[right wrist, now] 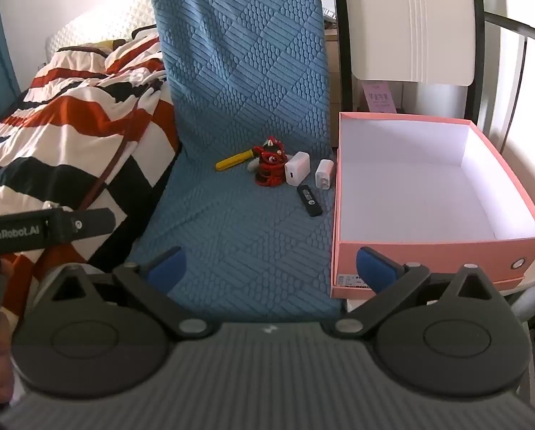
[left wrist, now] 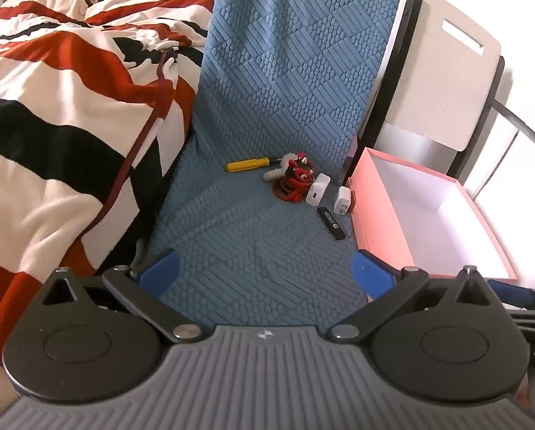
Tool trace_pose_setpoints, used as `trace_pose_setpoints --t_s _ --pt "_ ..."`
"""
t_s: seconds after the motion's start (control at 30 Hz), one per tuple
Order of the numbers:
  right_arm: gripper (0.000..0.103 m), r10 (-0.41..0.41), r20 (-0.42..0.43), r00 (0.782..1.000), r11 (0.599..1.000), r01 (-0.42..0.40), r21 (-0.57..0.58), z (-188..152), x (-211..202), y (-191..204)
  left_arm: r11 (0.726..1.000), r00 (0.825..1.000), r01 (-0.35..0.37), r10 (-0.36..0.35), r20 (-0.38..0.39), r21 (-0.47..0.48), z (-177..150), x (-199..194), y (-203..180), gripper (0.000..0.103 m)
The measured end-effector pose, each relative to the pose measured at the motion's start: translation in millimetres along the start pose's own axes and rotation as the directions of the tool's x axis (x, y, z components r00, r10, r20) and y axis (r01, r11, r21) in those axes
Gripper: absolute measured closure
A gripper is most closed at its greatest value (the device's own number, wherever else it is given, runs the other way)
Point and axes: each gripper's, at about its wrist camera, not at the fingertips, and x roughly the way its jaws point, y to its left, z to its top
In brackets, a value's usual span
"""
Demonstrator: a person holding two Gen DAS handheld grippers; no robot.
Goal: Organize rigid objects
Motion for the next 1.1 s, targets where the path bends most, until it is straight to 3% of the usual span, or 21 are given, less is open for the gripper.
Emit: trace_pose_setpoints --t_s 0.53,1.1 --pt "0.0 0.0 -0.023 1.0 1.0 0.0 0.003 0.8 0.0 1.8 0.999 1.0 0.008 -0.008 0.02 -0.033 -1.7 -5.6 3.9 0.0" --pt "0.0 -0.012 -0.039 0.999 1.0 0.013 0.028 -5.8 0.5 -0.5 1.0 1.0 -0.007 0.007 0.004 -0.006 -6.1 -0.7 3.6 0.0"
